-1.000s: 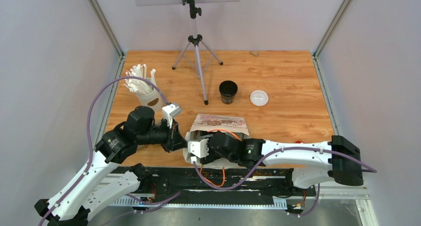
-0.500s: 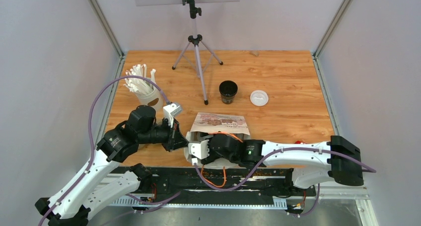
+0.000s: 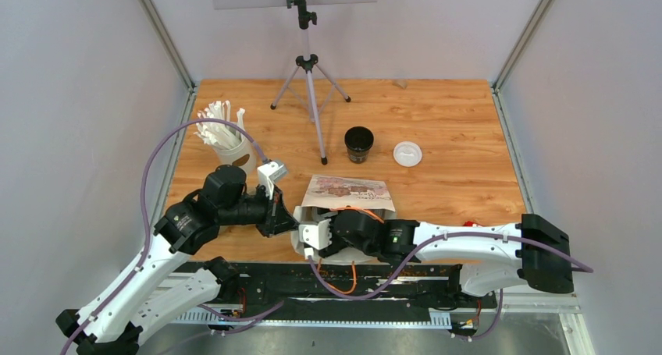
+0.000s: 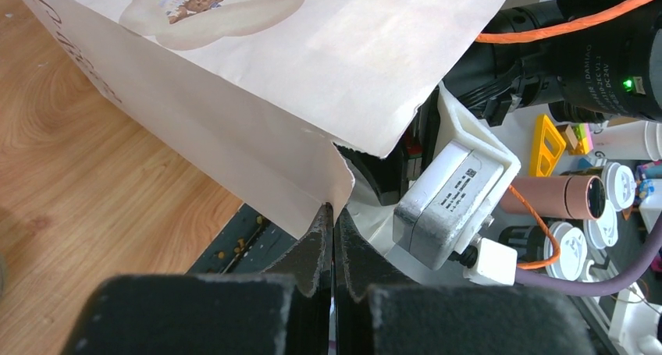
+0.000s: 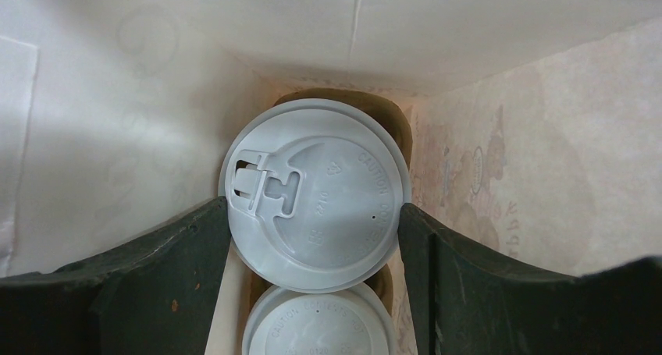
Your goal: Pack the takeout coffee
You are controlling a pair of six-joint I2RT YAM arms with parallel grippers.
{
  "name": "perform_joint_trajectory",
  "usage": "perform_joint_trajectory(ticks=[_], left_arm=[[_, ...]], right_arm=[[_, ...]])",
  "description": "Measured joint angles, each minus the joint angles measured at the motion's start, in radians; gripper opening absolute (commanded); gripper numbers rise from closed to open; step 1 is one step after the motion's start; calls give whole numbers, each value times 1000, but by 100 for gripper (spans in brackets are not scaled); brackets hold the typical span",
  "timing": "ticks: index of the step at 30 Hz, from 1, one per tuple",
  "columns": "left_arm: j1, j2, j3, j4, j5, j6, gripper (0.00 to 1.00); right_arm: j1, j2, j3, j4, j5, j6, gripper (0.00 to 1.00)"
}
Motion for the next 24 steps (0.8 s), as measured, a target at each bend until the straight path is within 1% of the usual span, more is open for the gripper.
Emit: perform_joint_trajectory(ticks=[24], left_arm=[[1, -9, -29, 29, -3, -45, 0]], right_arm=[[-16, 19, -32, 73, 12, -21, 73]])
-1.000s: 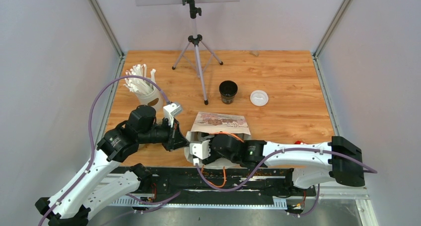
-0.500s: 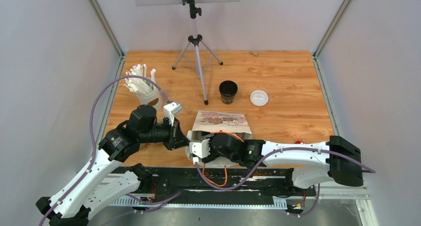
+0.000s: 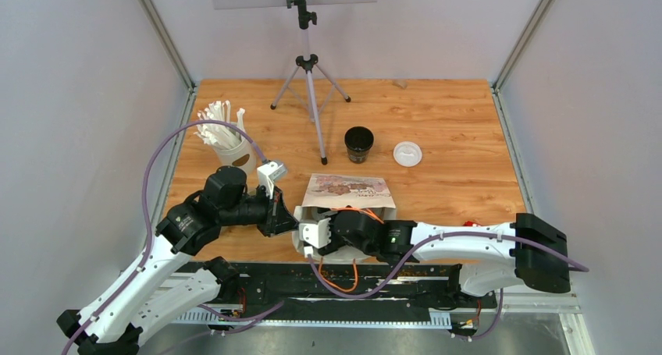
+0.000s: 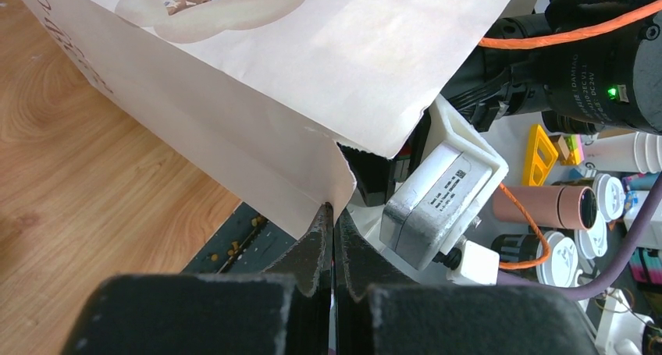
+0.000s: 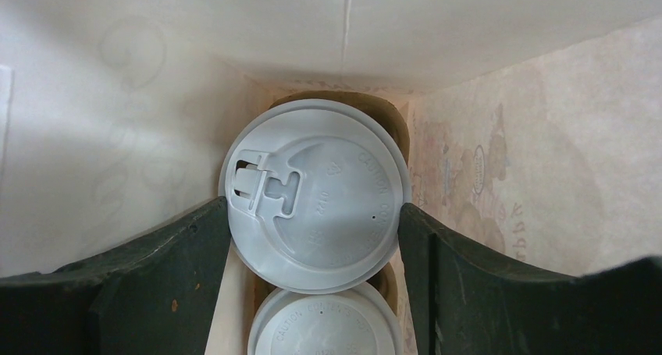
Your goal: Pack the takeout coffee
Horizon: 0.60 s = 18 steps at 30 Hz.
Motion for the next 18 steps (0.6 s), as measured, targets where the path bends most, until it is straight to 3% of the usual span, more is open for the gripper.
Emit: perform_joint_trajectory(ticks=[18], left_arm=[[1, -3, -10, 1, -15, -18, 0]], right_arm=[[-23, 46, -8, 80, -1, -10, 73]])
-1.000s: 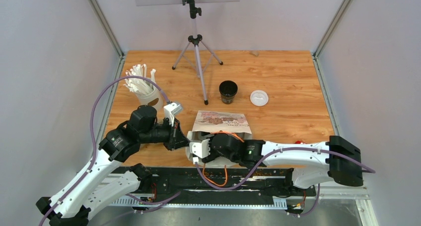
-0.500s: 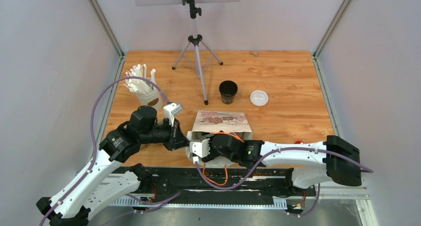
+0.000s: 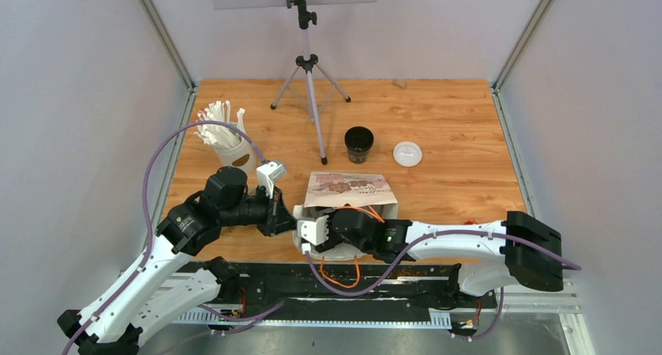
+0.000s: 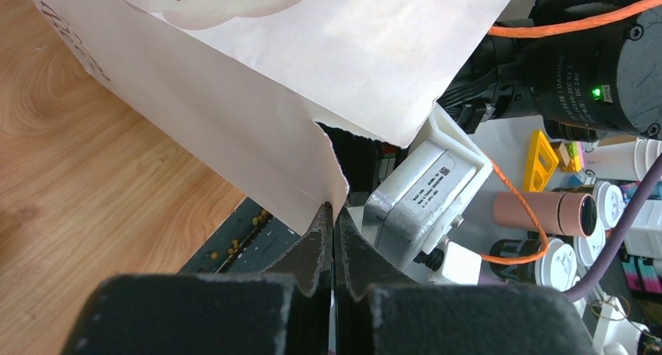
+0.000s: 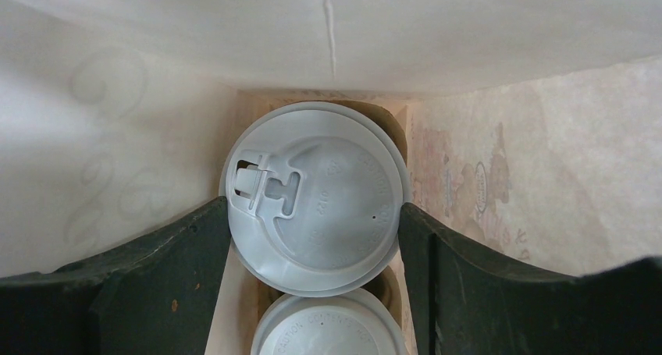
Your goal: Pack the takeout coffee
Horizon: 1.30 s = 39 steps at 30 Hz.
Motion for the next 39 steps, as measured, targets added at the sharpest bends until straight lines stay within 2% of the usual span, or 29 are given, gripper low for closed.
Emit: perform_joint_trajectory(ticks=[39], left_arm=[[0, -3, -31, 50, -1, -23, 0]], right_arm=[[-26, -10, -77, 127, -7, 0, 77]])
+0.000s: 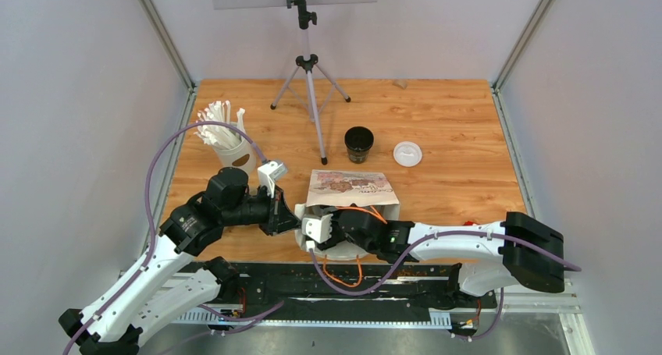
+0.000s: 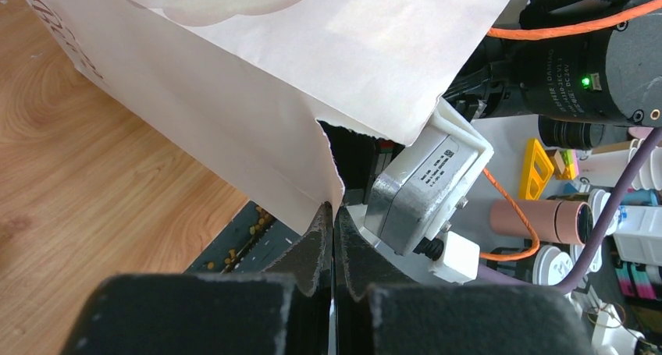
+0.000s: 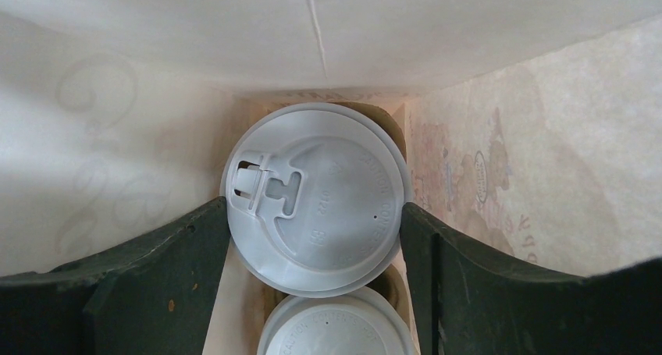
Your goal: Pack the takeout coffee
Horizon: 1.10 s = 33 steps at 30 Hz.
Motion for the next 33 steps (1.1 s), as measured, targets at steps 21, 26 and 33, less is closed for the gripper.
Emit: perform_joint_trajectory(ticks=[21, 26, 33], left_arm=[[0, 5, 0, 26, 37, -23, 0], [0, 5, 0, 29, 42, -23, 0], [0, 5, 0, 31, 45, -23, 0]], right_arm=[[-31, -28, -5, -144, 17, 32, 87], [-31, -45, 6, -178, 14, 35, 82], [-31, -52, 48, -220, -24, 37, 79]])
